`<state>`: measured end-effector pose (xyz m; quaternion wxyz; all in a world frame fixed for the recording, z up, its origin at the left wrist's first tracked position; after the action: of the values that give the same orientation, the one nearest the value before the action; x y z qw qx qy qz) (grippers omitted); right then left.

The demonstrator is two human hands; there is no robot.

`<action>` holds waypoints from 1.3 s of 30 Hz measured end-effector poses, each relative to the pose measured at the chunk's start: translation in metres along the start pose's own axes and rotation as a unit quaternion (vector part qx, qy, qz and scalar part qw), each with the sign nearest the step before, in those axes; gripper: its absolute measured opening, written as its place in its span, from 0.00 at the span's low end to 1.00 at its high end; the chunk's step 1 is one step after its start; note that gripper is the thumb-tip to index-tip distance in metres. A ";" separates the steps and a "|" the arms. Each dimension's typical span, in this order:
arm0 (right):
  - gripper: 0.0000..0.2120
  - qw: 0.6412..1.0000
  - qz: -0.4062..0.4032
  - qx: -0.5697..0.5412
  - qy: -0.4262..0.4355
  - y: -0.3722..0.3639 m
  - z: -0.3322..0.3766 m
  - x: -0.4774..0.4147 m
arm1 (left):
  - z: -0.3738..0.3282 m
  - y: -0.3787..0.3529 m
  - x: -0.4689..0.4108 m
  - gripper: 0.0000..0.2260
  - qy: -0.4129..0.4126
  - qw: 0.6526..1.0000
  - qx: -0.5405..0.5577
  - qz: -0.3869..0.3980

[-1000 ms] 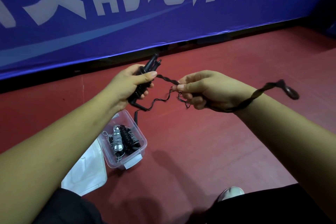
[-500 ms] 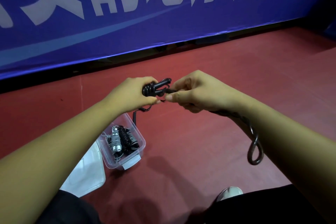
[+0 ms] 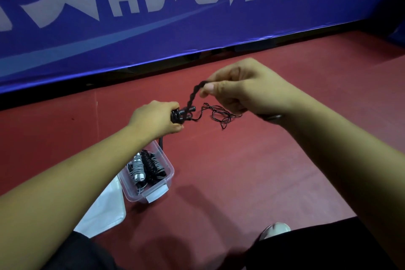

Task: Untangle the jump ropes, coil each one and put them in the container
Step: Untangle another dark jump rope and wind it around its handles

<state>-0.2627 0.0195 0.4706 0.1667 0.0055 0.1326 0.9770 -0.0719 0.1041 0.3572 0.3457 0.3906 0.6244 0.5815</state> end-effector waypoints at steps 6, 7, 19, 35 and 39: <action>0.08 0.997 -0.036 -0.059 -0.020 0.001 -0.020 -0.010 | -0.043 -0.020 0.018 0.25 -0.051 0.996 -0.014 0.077; 0.08 0.996 -0.052 -0.072 -0.023 0.005 -0.023 -0.011 | -0.047 -0.021 0.020 0.24 -0.069 0.995 -0.014 0.064; 0.12 0.963 -0.234 -0.128 -0.040 0.060 -0.061 -0.016 | -0.068 0.013 0.038 0.15 -0.278 0.939 0.190 0.067; 0.10 0.988 -0.058 0.112 -0.085 0.012 -0.079 -0.009 | 0.004 0.067 0.020 0.09 -0.042 0.811 0.573 -0.106; 0.11 0.981 0.026 0.173 -0.087 -0.001 -0.074 -0.007 | 0.018 0.063 0.016 0.04 0.009 0.827 0.550 -0.114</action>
<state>-0.2604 -0.0010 0.3997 0.1485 0.1231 0.2846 0.9391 -0.0578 0.1277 0.4191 0.1316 0.4367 0.8842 0.1013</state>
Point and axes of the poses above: each hand's wrist, its own x-axis away from the middle knuckle, its own y-axis out of the back of the hand, z = x × y, the point moved 4 cm from there along -x, towards the middle knuckle, and after that the axes turned 2 degrees about -x, right-handed, at the moved point
